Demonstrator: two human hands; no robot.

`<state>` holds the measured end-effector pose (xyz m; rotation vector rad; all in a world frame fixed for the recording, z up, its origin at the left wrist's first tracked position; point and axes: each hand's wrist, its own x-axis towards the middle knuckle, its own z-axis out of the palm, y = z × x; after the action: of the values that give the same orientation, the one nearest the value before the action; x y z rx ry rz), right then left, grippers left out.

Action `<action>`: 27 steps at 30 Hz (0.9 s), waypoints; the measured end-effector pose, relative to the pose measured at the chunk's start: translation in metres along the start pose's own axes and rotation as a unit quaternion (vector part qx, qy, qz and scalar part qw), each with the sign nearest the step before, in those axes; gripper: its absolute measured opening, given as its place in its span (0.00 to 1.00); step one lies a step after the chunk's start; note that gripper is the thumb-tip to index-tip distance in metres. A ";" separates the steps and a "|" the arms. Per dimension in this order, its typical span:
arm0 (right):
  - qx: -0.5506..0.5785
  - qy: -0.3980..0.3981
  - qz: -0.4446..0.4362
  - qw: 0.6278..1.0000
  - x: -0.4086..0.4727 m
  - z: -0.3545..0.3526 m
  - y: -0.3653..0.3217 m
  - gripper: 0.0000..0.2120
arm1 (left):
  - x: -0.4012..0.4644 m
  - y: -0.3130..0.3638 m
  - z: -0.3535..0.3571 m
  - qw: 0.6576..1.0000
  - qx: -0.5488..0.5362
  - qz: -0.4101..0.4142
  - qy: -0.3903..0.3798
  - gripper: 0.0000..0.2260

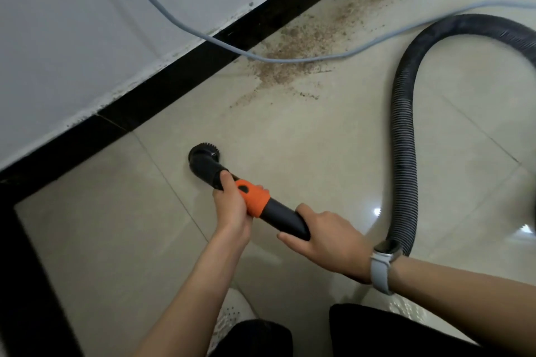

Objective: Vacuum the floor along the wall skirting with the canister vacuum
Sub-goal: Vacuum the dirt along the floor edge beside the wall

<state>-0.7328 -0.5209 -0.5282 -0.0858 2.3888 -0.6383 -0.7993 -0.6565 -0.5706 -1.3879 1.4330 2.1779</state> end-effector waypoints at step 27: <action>0.027 0.000 -0.029 0.999 0.028 -0.006 -0.009 0.18 | 0.014 0.028 0.007 1.000 -0.005 0.017 -0.003 0.13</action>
<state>-0.7591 -0.5318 -0.5361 -0.1323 2.3742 -0.7292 -0.8274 -0.6695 -0.5634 -1.3699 1.4563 2.2099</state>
